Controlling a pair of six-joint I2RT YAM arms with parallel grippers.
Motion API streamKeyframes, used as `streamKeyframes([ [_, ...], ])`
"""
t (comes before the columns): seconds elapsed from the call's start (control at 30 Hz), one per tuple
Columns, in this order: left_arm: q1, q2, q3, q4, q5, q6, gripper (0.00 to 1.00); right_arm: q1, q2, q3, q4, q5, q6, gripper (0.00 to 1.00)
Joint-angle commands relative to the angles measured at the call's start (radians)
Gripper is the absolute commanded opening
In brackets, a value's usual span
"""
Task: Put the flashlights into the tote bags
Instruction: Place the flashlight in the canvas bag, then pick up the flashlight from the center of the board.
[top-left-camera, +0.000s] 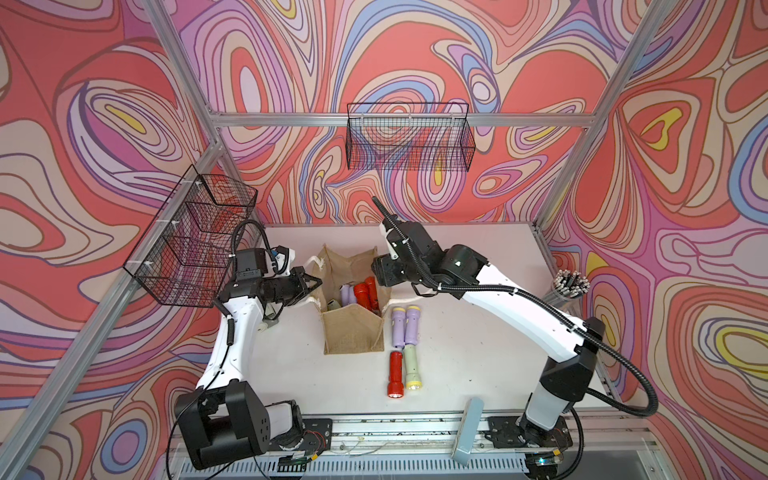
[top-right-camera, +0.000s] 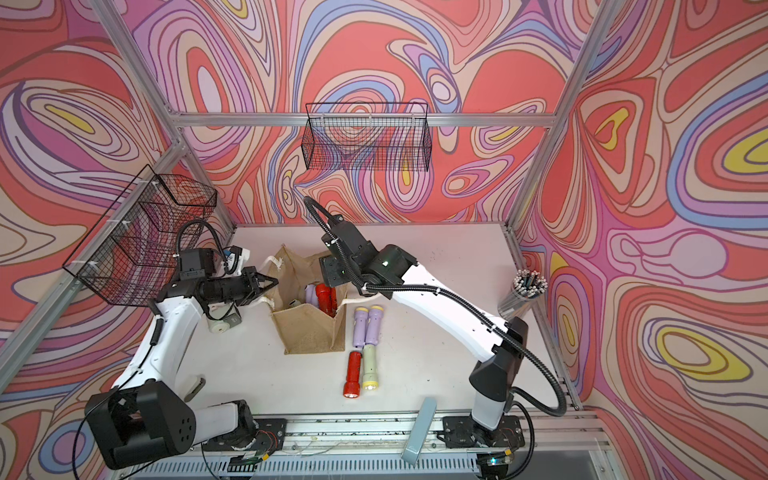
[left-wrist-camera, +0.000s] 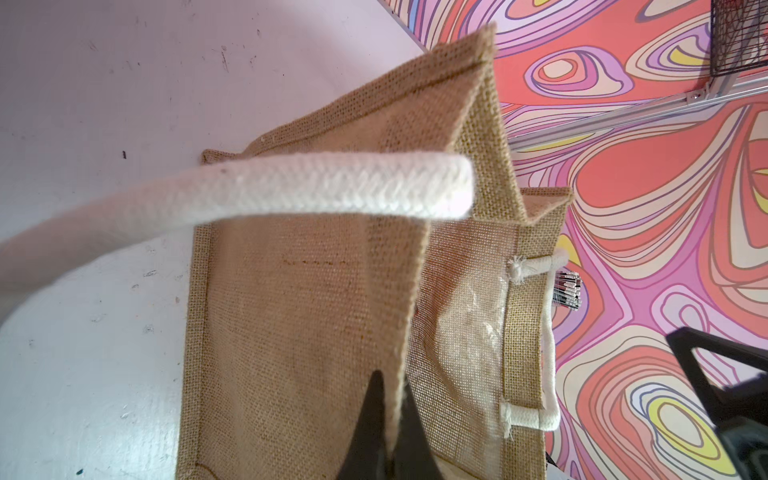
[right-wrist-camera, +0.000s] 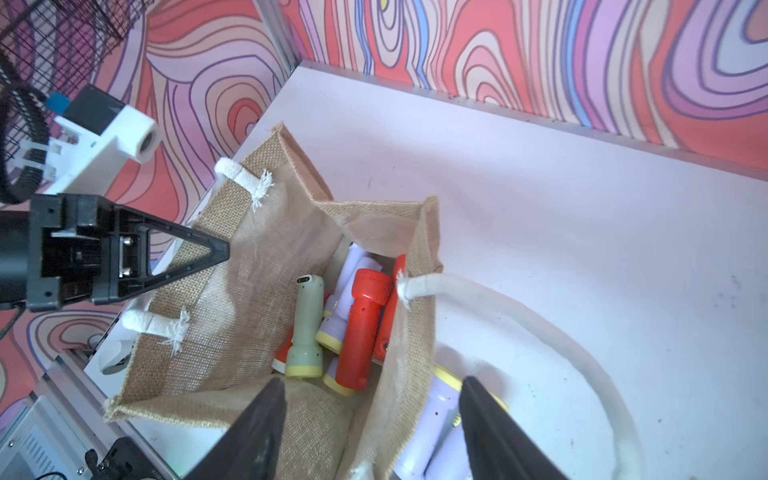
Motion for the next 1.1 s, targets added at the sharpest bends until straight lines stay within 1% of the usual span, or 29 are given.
streamKeyframes([
  [0.0, 0.000, -0.014, 0.003, -0.021, -0.007, 0.012, 0.00, -0.002, -0.072, -0.085, -0.006, 0.076, 0.036, 0.69],
  [0.13, 0.000, -0.005, 0.007, -0.020, 0.007, 0.008, 0.00, -0.003, -0.184, -0.211, -0.015, 0.059, 0.099, 0.68],
  [0.27, 0.001, -0.005, 0.007, -0.020, -0.006, 0.008, 0.00, -0.002, -0.263, -0.320, -0.037, 0.046, 0.120, 0.68],
  [0.43, 0.001, 0.000, 0.005, -0.022, -0.006, 0.008, 0.00, -0.002, -0.306, -0.394, -0.102, 0.016, 0.157, 0.68],
  [0.63, 0.000, 0.000, 0.006, -0.020, -0.014, 0.004, 0.00, -0.002, -0.347, -0.562, -0.136, -0.031, 0.257, 0.65],
  [0.73, 0.000, 0.001, 0.005, -0.020, -0.015, 0.006, 0.00, -0.002, -0.391, -0.678, -0.074, -0.103, 0.278, 0.64],
  [0.83, 0.000, 0.005, 0.007, -0.023, -0.012, 0.006, 0.00, -0.002, -0.418, -0.794, 0.008, -0.144, 0.314, 0.64],
  [0.93, 0.000, 0.004, 0.005, -0.023, -0.014, 0.006, 0.00, -0.002, -0.394, -0.864, 0.080, -0.191, 0.337, 0.64],
  [1.07, 0.000, 0.004, 0.005, -0.025, -0.015, 0.008, 0.00, -0.003, -0.328, -0.914, 0.175, -0.255, 0.359, 0.62],
])
